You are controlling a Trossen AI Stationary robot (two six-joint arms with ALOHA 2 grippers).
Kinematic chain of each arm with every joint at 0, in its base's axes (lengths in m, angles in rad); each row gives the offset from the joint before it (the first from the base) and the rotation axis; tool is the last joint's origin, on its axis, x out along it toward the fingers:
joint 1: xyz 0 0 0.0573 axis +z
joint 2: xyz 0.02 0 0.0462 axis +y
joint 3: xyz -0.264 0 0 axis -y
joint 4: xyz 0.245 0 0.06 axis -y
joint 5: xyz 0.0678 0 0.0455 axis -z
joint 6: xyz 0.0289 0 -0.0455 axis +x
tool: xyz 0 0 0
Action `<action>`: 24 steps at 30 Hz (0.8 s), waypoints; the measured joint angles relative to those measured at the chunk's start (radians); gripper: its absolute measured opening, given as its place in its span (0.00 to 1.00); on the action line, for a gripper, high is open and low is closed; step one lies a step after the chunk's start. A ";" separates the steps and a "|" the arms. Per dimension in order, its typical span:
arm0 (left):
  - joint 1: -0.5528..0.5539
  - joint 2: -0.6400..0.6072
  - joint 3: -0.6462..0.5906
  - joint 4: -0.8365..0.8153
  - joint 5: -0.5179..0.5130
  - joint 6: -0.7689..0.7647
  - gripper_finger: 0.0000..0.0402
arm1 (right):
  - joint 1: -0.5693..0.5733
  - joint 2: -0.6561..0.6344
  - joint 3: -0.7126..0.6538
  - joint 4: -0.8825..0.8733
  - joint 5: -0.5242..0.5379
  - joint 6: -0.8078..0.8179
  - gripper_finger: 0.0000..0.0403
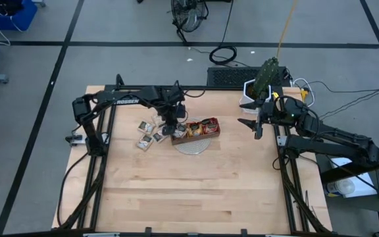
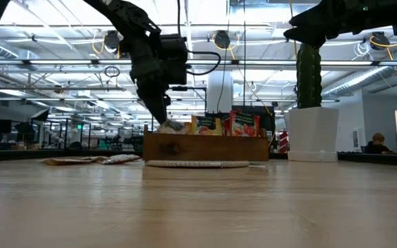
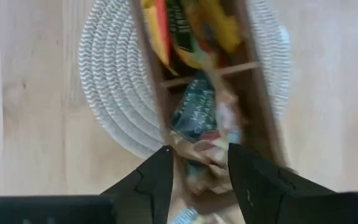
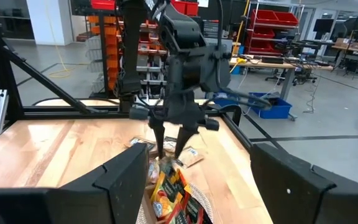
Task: Pick & Place Tea
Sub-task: Put the tan gold tea bag into the left section of the wood organizer
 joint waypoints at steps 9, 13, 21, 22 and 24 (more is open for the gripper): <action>-0.003 0.016 0.000 0.066 -0.010 -0.001 0.38 | 0.000 0.000 0.000 -0.001 0.000 0.008 0.65; -0.003 0.016 0.000 0.054 -0.011 -0.001 0.38 | 0.000 0.000 0.000 -0.001 0.000 0.008 0.65; -0.003 0.017 0.000 0.011 -0.011 0.008 0.20 | 0.000 0.000 0.000 0.001 0.000 0.008 0.65; -0.003 0.016 0.000 0.011 -0.011 0.008 0.16 | 0.000 0.000 0.000 0.000 0.000 0.008 0.65; -0.002 0.016 0.000 0.015 -0.011 0.009 0.06 | 0.000 0.000 0.000 0.000 0.000 0.008 0.65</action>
